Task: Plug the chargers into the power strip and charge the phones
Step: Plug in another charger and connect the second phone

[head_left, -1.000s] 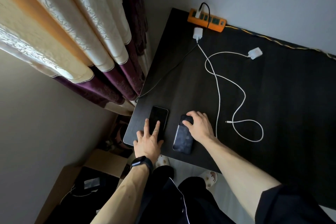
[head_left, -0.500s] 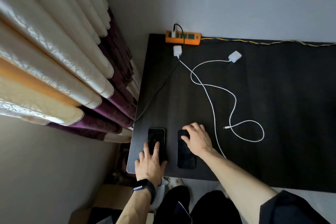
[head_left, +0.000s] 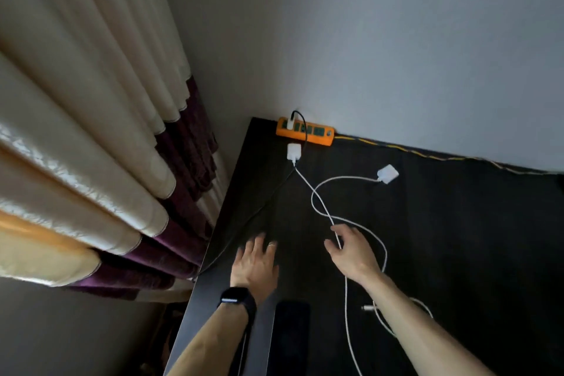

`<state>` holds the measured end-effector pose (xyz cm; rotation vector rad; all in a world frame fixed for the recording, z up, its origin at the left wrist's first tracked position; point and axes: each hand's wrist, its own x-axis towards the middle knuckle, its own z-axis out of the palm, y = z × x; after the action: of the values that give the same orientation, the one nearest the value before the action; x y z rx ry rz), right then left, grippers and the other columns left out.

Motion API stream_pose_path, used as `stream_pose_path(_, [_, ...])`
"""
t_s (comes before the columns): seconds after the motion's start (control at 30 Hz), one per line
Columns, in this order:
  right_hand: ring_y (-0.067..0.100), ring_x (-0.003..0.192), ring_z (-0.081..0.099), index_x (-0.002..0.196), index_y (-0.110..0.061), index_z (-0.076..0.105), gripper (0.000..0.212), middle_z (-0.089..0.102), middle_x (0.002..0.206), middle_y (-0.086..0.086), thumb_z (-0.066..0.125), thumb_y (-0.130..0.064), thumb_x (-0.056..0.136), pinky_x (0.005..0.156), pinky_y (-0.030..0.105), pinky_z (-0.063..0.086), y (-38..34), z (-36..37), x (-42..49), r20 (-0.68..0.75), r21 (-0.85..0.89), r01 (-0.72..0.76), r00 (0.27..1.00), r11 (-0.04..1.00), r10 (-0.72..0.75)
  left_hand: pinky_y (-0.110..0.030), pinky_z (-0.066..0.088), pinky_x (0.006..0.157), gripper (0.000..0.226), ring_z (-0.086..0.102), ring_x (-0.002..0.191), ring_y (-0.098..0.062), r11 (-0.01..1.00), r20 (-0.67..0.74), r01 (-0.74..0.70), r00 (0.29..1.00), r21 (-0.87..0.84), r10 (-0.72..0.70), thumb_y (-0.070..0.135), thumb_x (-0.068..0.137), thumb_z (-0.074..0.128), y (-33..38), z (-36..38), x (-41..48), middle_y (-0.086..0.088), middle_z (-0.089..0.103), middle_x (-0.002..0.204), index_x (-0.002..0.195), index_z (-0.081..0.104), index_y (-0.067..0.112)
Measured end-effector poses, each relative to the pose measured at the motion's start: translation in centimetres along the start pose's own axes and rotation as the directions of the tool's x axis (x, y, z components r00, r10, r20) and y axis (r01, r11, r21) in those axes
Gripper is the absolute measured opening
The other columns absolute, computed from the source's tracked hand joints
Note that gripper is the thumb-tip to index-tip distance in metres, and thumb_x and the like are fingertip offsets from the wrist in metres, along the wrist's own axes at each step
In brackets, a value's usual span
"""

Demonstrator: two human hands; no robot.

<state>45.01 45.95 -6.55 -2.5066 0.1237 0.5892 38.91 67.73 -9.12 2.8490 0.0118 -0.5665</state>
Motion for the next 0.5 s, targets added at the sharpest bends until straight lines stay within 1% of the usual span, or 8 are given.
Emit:
stream_pose_path(0.07, [0.02, 0.122, 0.056, 0.134, -0.024, 0.055, 0.042, 0.057, 0.133, 0.002, 0.061, -0.038, 0.095, 0.101, 0.032, 0.047, -0.9, -1.7, 3.5, -0.026, 0.01, 0.028, 0.999, 1.0, -0.028, -0.045, 0.01, 0.122, 0.063, 0.006, 0.152, -0.026, 0.999, -0.034, -0.046, 0.998, -0.011, 0.046, 0.042, 0.099, 0.042, 1.2, -0.3, 3.4, -0.007, 0.007, 0.165, 0.155, 0.019, 0.026])
stream_pose_path(0.17, [0.023, 0.122, 0.055, 0.135, -0.022, 0.054, 0.043, 0.056, 0.131, 0.005, 0.06, -0.036, 0.095, 0.101, 0.033, 0.046, -2.1, -2.9, 8.6, -0.086, 0.002, 0.101, 0.991, 0.995, -0.1, -0.047, 0.001, 0.124, 0.066, -0.006, 0.153, -0.023, 0.994, -0.063, -0.108, 0.992, 0.005, 0.108, 0.048, 0.099, 0.037, 2.8, 0.7, 8.2, -0.003, -0.005, 0.166, 0.157, 0.011, 0.03])
stream_pose_path(0.23, [0.023, 0.125, 0.053, 0.136, -0.022, 0.053, 0.042, 0.054, 0.134, 0.005, 0.059, -0.035, 0.096, 0.1, 0.033, 0.044, -3.0, -3.1, 11.4, -0.097, -0.033, 0.164, 0.981, 0.986, -0.167, -0.047, -0.003, 0.123, 0.067, -0.011, 0.152, -0.021, 0.996, -0.095, -0.091, 0.991, 0.023, 0.093, 0.053, 0.099, 0.031, 3.1, 2.1, 10.4, 0.0, -0.01, 0.166, 0.157, 0.005, 0.033])
stream_pose_path(0.33, [0.022, 0.127, 0.051, 0.14, -0.027, 0.048, 0.043, 0.047, 0.141, 0.005, 0.056, -0.032, 0.098, 0.101, 0.034, 0.046, -3.9, -3.1, 15.4, -0.079, -0.124, 0.249, 0.962, 0.961, -0.26, -0.047, -0.008, 0.122, 0.069, -0.016, 0.151, -0.018, 0.998, -0.156, -0.064, 0.986, 0.021, 0.066, 0.06, 0.097, 0.021, 2.7, 4.7, 12.0, 0.003, -0.016, 0.165, 0.157, -0.003, 0.035])
stream_pose_path(0.4, [0.024, 0.129, 0.049, 0.142, -0.031, 0.046, 0.043, 0.042, 0.143, 0.006, 0.053, -0.028, 0.099, 0.101, 0.037, 0.048, -4.4, -2.9, 18.1, -0.079, -0.201, 0.325, 0.935, 0.924, -0.346, -0.048, -0.006, 0.121, 0.069, -0.013, 0.152, -0.018, 0.997, -0.211, -0.069, 0.975, 0.028, 0.073, 0.06, 0.097, 0.021, 2.3, 5.8, 12.4, 0.003, -0.012, 0.165, 0.157, -0.002, 0.034])
stream_pose_path(0.43, [0.026, 0.13, 0.047, 0.142, -0.033, 0.044, 0.044, 0.04, 0.145, 0.007, 0.052, -0.025, 0.1, 0.101, 0.039, 0.049, -4.7, -2.8, 19.4, -0.075, -0.25, 0.359, 0.919, 0.899, -0.388, -0.049, -0.005, 0.121, 0.07, -0.013, 0.152, -0.018, 0.997, -0.219, -0.074, 0.972, 0.031, 0.079, 0.06, 0.097, 0.021, 2.1, 6.1, 12.6, 0.003, -0.012, 0.165, 0.157, -0.001, 0.034])
stream_pose_path(0.5, [0.029, 0.133, 0.043, 0.144, -0.036, 0.041, 0.048, 0.03, 0.151, 0.007, 0.051, -0.021, 0.099, 0.101, 0.044, 0.05, -5.1, -2.3, 21.5, -0.03, -0.37, 0.393, 0.901, 0.842, -0.433, -0.049, -0.007, 0.121, 0.071, -0.018, 0.151, -0.016, 0.997, -0.21, -0.076, 0.974, 0.023, 0.08, 0.061, 0.096, 0.021, 2.2, 6.6, 12.8, 0.005, -0.017, 0.164, 0.157, -0.004, 0.035])
